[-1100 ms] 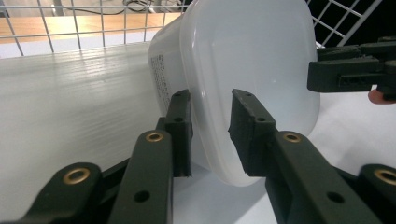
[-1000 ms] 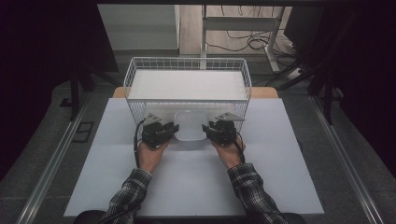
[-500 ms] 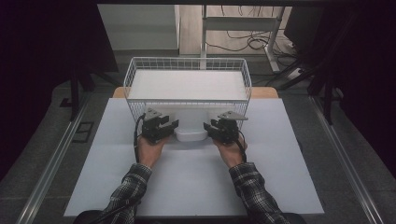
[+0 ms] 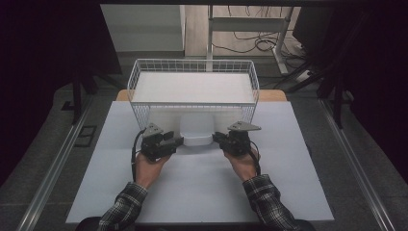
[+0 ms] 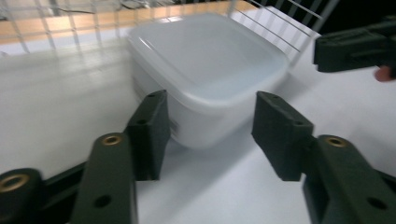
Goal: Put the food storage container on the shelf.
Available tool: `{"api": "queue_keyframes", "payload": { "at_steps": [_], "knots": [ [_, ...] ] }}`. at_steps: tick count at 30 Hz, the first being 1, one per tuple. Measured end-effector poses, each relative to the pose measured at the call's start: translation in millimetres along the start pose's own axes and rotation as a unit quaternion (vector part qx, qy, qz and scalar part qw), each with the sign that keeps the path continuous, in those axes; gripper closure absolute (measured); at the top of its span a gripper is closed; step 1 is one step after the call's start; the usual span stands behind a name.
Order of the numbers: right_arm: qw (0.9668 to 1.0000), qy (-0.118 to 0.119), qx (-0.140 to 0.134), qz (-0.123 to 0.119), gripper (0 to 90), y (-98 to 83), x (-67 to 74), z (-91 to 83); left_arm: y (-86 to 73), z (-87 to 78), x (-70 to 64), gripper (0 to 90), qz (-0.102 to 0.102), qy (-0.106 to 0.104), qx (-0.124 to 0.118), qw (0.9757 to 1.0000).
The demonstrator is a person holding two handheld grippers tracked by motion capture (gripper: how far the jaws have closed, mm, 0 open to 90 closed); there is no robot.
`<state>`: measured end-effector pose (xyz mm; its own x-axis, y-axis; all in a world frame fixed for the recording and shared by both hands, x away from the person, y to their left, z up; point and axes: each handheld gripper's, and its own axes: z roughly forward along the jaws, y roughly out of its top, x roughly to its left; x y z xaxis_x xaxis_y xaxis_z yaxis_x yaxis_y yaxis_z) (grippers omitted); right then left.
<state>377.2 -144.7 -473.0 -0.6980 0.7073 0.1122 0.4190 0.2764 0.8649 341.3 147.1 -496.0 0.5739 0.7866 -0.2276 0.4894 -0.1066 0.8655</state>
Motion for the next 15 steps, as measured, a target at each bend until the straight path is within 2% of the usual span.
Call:
{"api": "queue_keyframes", "payload": {
  "at_steps": [2,5,6,7,8,10,15],
  "knots": [
    [0.9998,0.015,0.004,-0.009,87.8,-4.2,4.7,-2.0,-7.5,-5.1,-6.7,45.8,0.007,-0.015,0.009,0.9998],
    [0.9996,0.025,0.010,-0.013,88.6,-6.0,8.3,-1.4,-13.2,-10.4,-10.6,36.6,0.014,-0.019,0.014,0.9996],
    [0.9991,0.031,0.014,-0.024,88.7,-6.8,12.7,1.2,-18.9,-16.4,-13.1,31.0,0.018,-0.026,0.010,0.9994],
    [0.9991,0.031,0.014,-0.024,88.7,-6.8,12.7,1.2,-18.9,-16.4,-13.1,27.3,0.018,-0.026,0.010,0.9994],
    [0.9990,0.032,0.015,-0.027,88.7,-7.0,14.1,2.1,-22.1,-20.5,-14.0,27.3,0.022,-0.031,0.006,0.9992],
    [0.9985,0.038,0.020,-0.034,88.6,-8.4,20.2,7.6,-28.8,-29.6,-15.1,19.0,0.023,-0.042,0.002,0.9989],
    [0.9975,0.049,0.034,-0.037,88.6,-12.0,25.6,20.3,-37.3,-38.9,-17.0,12.5,0.020,-0.038,0.009,0.9991]
  ]
}}
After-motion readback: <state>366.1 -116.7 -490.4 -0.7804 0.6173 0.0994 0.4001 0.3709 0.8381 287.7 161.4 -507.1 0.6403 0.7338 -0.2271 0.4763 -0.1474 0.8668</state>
